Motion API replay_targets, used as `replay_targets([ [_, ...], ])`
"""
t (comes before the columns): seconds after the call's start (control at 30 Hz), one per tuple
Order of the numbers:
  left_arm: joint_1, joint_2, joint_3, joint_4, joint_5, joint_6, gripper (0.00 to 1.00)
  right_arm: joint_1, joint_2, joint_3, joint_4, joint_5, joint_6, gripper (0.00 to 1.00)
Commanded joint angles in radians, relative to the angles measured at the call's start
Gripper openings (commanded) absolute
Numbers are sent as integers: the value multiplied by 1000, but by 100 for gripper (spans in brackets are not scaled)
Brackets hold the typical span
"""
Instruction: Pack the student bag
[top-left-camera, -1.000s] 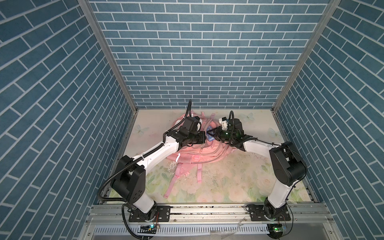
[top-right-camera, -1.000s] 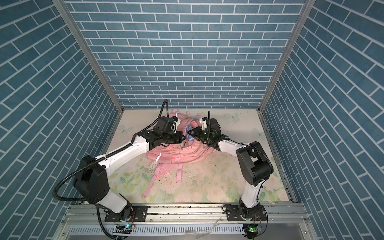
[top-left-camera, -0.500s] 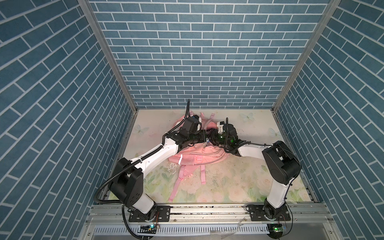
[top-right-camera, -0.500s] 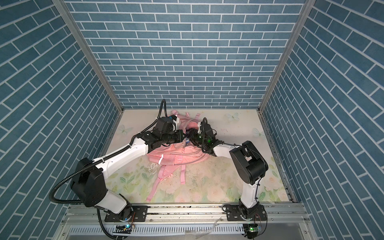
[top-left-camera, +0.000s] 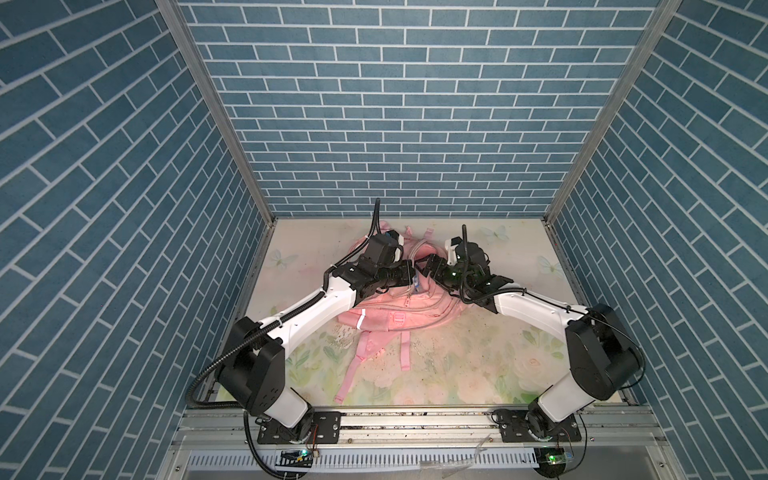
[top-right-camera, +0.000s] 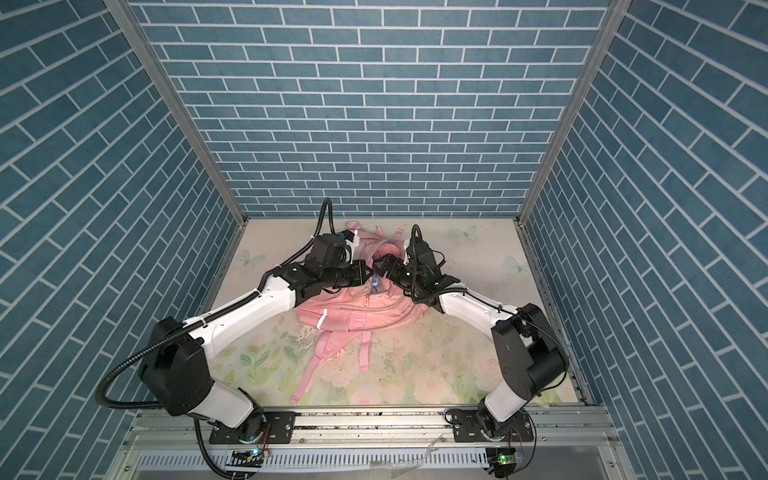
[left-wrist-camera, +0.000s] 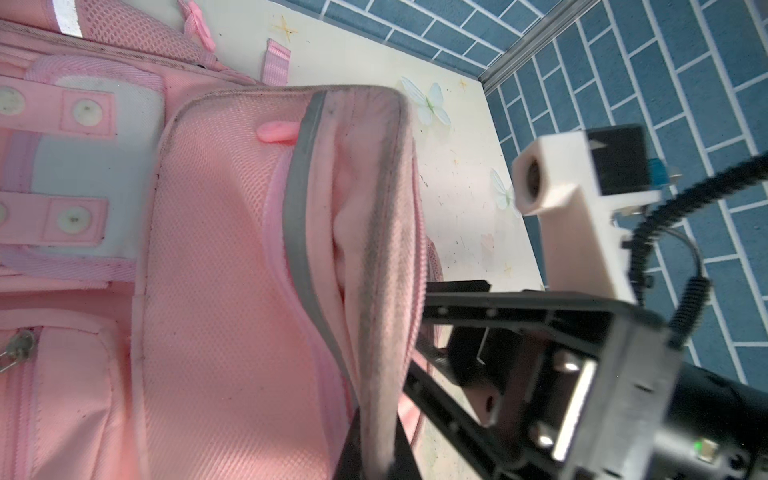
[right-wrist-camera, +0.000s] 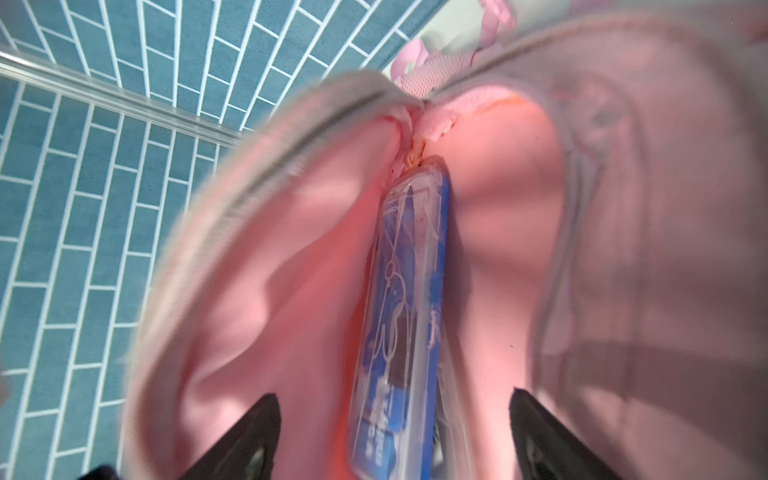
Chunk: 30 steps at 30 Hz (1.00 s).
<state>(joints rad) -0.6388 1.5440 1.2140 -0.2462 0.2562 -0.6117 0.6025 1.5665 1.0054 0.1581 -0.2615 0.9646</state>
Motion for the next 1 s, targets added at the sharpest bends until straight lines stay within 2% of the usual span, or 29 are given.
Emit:
replay_targets([
  [0.0,-16,-13,104,-21,-32,177,45,-46,-107,0,-100,36,-123,90],
  [0.07,-15,-17,135,-117,-102,302,56,-76,-155,-52,-103,35,-132,93],
  [0.13,-14,-39,136,-175,-170,459,61,-101,-191,-100,-118,16,-144,94],
  [0.2,-14,-68,106,-199,-219,589,63,-111,-209,-131,-140,2,-165,95],
  [0.3,-12,-119,12,-191,-210,818,62,-119,-204,-159,-176,-48,-193,96],
  [0.43,-15,-202,-178,-102,-178,1079,62,-124,-200,-204,-167,-105,-220,96],
  [0.57,-15,-271,-333,14,-165,1274,61,-128,-164,-231,-123,-201,-260,93],
  [0.73,-20,-239,-392,139,-157,1372,60,-134,-117,-220,-138,-226,-257,83],
  [0.83,-35,-193,-408,215,-156,1402,58,-144,-98,-225,-123,-243,-251,74],
  [0.93,-47,-146,-427,296,-134,1415,52,-163,-64,-225,-108,-275,-242,66],
  [0.97,-56,-129,-430,311,-125,1431,51,-173,-48,-221,-104,-293,-239,60],
])
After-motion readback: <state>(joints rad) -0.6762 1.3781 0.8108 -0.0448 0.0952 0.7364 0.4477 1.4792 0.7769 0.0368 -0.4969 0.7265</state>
